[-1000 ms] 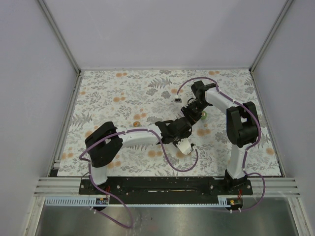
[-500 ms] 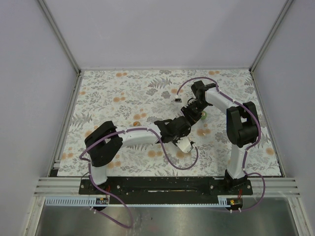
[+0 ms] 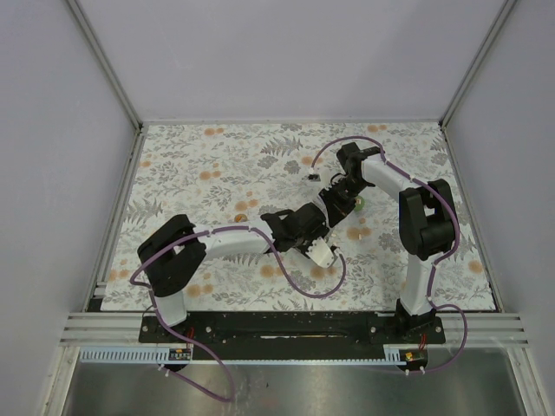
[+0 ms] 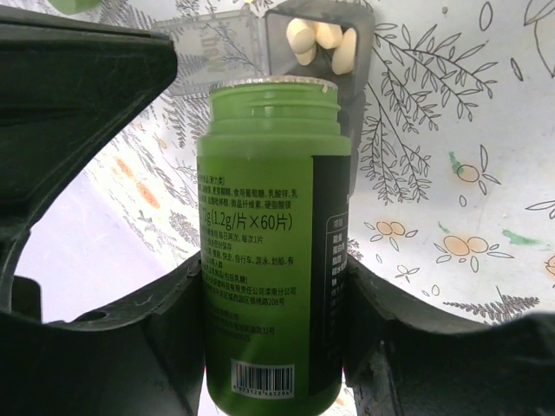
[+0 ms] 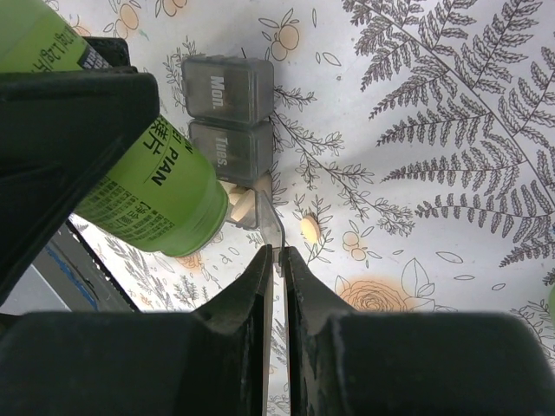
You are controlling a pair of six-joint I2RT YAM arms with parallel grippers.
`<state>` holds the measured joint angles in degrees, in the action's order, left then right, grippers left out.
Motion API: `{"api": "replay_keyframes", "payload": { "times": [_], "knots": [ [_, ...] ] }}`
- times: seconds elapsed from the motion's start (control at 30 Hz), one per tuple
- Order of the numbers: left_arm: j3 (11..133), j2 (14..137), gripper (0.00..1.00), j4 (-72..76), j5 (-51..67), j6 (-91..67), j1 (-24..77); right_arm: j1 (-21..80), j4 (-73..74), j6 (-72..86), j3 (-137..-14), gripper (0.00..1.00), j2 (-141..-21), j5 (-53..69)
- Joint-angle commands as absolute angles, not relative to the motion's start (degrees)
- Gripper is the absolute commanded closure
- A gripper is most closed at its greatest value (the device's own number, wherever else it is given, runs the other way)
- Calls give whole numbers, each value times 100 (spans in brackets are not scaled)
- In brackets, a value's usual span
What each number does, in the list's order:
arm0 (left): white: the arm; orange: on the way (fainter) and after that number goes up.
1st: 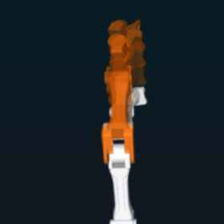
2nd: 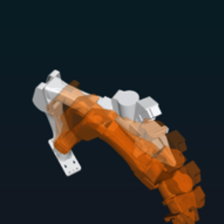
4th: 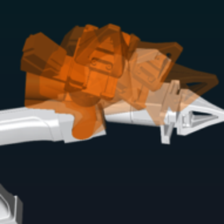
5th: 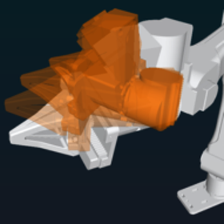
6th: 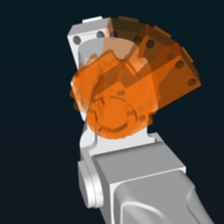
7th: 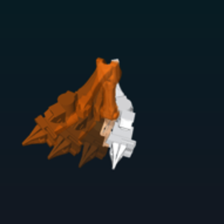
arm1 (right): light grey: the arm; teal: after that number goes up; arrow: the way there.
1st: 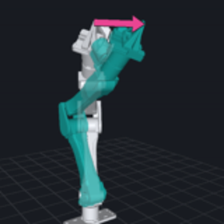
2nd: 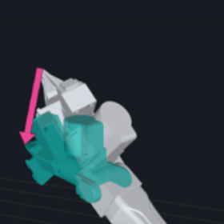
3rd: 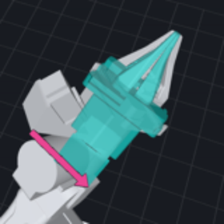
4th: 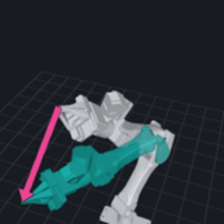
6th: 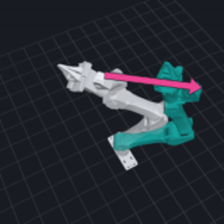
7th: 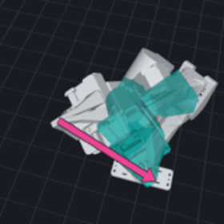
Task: Sort the pills into containers
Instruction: Pour the pill into the pill container.
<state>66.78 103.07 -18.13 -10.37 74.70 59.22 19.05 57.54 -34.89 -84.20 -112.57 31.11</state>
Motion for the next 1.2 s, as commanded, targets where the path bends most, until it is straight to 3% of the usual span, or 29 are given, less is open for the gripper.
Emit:
{"api": "replay_keyframes", "payload": {
  "times": [0.0, 1.17],
  "knots": [
    [6609, 9932, 100, -1380, -826, 7365, 5897, 1872, 5871, -3560, -8604, 97, -11259, 3182],
    [6513, 10204, 100, -1266, -1433, 8042, 6126, 1872, 5871, -3586, -8604, 97, -11294, 3190]
  ]
}}
